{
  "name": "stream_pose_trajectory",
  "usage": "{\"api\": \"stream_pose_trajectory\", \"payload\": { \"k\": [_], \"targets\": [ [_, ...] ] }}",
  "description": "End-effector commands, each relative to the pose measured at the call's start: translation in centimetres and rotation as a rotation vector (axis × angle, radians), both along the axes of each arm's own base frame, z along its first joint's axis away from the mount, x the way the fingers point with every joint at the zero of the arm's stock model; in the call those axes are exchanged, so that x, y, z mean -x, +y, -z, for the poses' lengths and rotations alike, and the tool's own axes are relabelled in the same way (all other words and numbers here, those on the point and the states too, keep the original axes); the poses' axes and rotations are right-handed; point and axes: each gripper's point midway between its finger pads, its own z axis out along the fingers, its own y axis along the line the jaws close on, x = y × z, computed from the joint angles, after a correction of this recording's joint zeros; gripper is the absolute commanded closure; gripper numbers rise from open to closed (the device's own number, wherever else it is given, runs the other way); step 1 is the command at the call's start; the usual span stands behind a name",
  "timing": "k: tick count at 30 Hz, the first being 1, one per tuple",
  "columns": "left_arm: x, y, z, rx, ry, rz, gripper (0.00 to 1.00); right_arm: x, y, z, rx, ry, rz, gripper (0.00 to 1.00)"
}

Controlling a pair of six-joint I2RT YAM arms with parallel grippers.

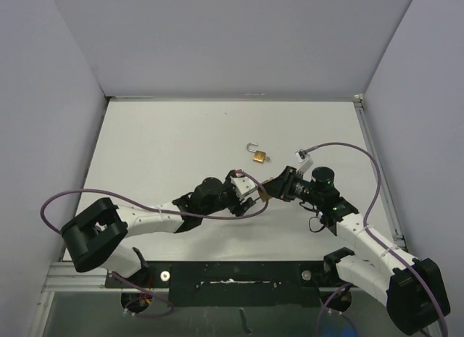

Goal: Unlock with the key

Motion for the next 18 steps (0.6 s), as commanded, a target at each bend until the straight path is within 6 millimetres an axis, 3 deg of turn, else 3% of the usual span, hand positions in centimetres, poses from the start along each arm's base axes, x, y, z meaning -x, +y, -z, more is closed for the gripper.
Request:
{"api": "stream_pose_trajectory", "payload": {
  "k": [1,13,18],
  "targets": [
    [-1.5,-0.8,-1.2,0.046,-0.099,-0.102,0.35,-0.3,0.8,-6.0,-0.125,-0.160,-0.034,1.00],
    [-4.5,3.8,-3.2,0.027,-0.453,-0.648,0.35,-0.2,0.7,-6.7,-0.148,-0.153,-0.024,1.00],
    [-5.0,4.5,-4.2,0.043,-0.505,-0.725,0.35,-0.1,0.6,-6.3,-0.141,-0.144,-0.025,1.00]
  ]
}}
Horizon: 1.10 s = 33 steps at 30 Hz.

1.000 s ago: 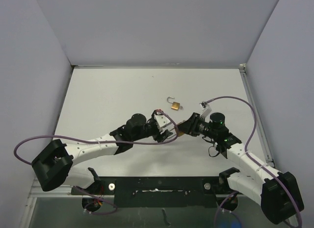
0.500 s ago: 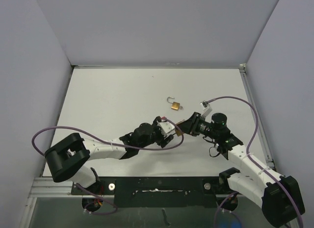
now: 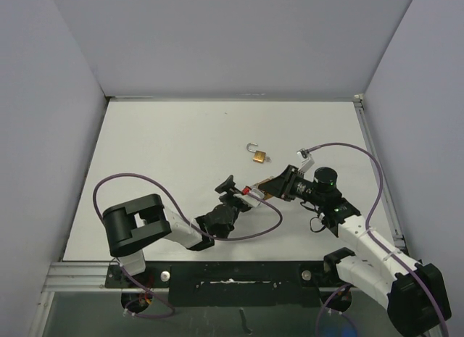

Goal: Unlock with the key

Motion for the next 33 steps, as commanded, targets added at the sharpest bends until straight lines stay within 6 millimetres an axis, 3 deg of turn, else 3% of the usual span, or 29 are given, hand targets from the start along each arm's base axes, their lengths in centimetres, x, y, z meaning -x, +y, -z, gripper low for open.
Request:
{"api": "stream_pose_trajectory", "payload": {
  "k": [1,12,20,25,33],
  "targets": [
    [-1.4,1.9,-4.9,0.154,-0.122,-0.174,0.35,-0.5,0.4,-4.5,-0.074,-0.144,-0.016,1.00],
    [-2.9,4.1,-5.3,0.171,-0.137,-0.269,0.35,-0.5,-0.1,-3.9,-0.072,-0.132,0.007,1.00],
    [-1.7,4.7,-2.7,0.149,-0.064,-0.242,0.34,-2.3,-1.0,-3.9,-0.105,-0.133,0.075,1.00],
    [-0.8,7.4,-0.8,0.150,-0.018,-0.294,0.34,-3.7,-1.0,-4.1,-0.116,-0.149,0.097,1.00],
    [0.5,11.2,-0.8,0.208,0.061,-0.360,0.34,-5.6,-0.4,-1.2,-0.069,-0.120,0.089,1.00]
  ]
}}
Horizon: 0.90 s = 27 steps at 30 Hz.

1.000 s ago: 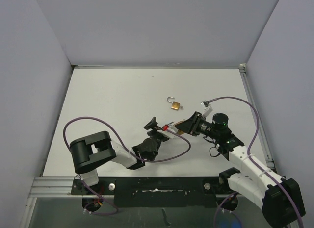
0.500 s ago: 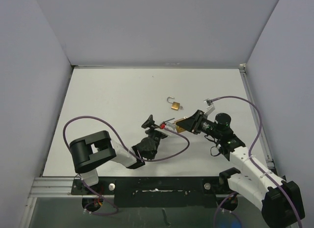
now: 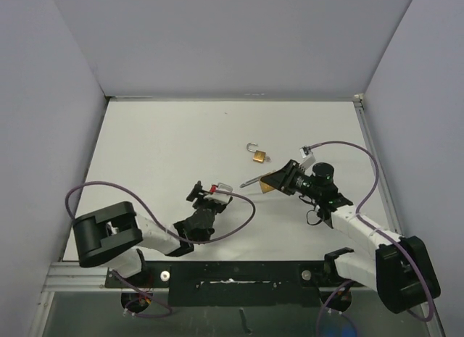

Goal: Unlock with the key

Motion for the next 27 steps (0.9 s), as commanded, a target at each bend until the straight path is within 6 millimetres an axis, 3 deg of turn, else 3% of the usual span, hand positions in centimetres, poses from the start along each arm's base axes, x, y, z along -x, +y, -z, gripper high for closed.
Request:
{"api": "stream_pose_trajectory", "payload": {
  "k": [1,7,11,14,24,27],
  "targets": [
    [0.3,1.5,-2.1,0.161,0.024,-0.055,0.34,-2.3,0.8,-3.0,-0.043,-0.165,-0.005,1.00],
    [1.2,2.7,-4.4,0.298,0.055,-0.008,0.34,-3.9,2.3,-0.9,-0.033,-0.154,-0.031,1.00],
    [2.7,2.1,-6.5,0.355,0.060,0.138,0.34,-4.9,4.3,1.0,-0.017,-0.150,-0.072,1.00],
    [3.2,2.3,-7.3,0.381,0.056,0.171,0.34,-5.1,4.8,2.1,-0.014,-0.137,-0.078,1.00],
    [3.6,2.1,-7.7,0.395,0.059,0.206,0.34,-3.8,4.5,6.2,0.011,-0.052,-0.079,1.00],
    [3.5,1.8,-7.5,0.392,0.060,0.207,0.34,-3.6,4.7,7.0,0.006,-0.032,-0.089,0.96]
  ]
}}
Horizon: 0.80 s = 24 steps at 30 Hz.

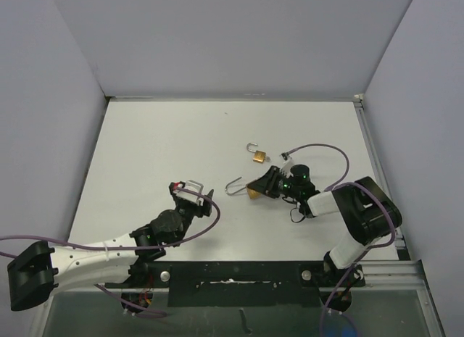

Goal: Unlock with the key

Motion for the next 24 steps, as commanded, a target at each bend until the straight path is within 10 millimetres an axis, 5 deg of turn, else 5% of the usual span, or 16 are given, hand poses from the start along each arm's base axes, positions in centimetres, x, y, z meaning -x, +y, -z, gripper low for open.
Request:
{"api": "stream_pose_trajectory", "payload": {
  "k": [1,7,10,24],
  "targets": [
    [-0.1,-0.8,-0.3,0.024,-0.004,0.019,0.34,-0.8,1.0,-1.9,-0.065,-0.104,-0.025,0.95],
    [-0.2,-1.0,-0.4,0.022,-0.007,0.021,0.34,-0.8,1.6,-1.2,-0.085,-0.086,-0.041,0.86],
    [-0.1,-0.8,-0.3,0.025,-0.007,0.021,0.34,-0.8,1.9,-0.8,-0.082,-0.077,-0.047,0.66],
    [0.1,-0.1,-0.6,0.044,-0.014,0.012,0.34,-1.4,-0.1,0.2,0.037,-0.027,0.046,0.34]
  ]
}}
